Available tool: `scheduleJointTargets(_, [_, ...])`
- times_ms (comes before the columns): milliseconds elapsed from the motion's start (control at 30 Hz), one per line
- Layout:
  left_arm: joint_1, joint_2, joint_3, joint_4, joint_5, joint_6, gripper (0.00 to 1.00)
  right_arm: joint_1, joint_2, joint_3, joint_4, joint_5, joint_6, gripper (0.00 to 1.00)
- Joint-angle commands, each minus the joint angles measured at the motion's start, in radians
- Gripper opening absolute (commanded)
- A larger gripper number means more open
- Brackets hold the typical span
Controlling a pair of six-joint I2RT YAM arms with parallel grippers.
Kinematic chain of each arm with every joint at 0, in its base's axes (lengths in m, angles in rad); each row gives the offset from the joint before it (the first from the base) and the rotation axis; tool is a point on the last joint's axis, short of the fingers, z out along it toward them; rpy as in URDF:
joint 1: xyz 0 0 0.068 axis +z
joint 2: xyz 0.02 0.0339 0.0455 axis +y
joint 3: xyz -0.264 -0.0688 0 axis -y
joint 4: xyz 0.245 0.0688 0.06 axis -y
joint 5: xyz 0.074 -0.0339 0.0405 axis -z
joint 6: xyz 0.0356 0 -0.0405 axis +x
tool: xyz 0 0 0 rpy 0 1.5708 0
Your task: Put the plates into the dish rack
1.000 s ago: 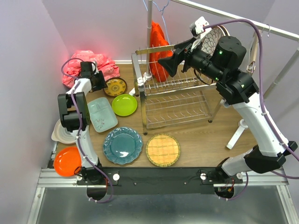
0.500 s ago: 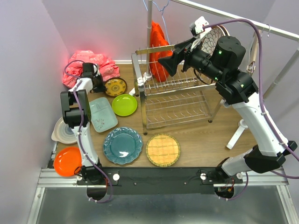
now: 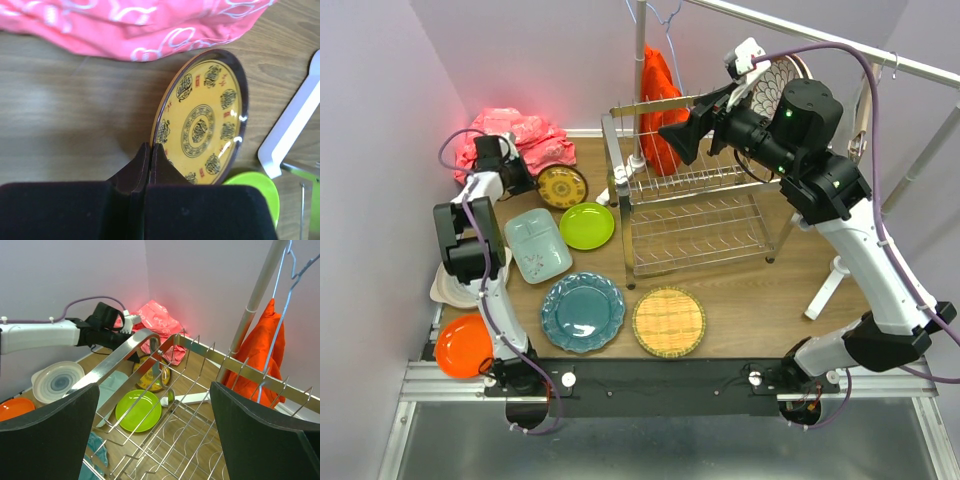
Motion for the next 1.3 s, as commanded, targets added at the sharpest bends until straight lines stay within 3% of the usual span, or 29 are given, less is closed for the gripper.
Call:
scheduleJointTargets(0, [0.065,-0.121,-0.060,0.075,0.141,-0.019,0.00,-0.006,-0.027,-0.010,0.015,0.021,0.000,1.00])
scheduleJointTargets(333, [0.131,-0.337,-0.152,0.141,0.276,-0.084,0.00,-0.011,-0.018,0.002,0.015,0.016,0.005,1.00])
scheduleJointTargets(667, [0.168,-0.645,-0.241,0.225,0.239,-0.271,0.00,-0.009,0.037,0.072,0.009,-0.042,0.046,1.00])
scheduleJointTargets(1033, [0.164,-0.816,-0.111,0.285,0.247,-0.461,0.00,-0.009,0.178,0.237,0.000,-0.149,0.183,0.99])
scheduleJointTargets(1267, [0.064,-0.842,-0.036,0.317,0.238,-0.550,0.00,-0.009,0.271,0.361,0.002,-0.196,0.303,0.98])
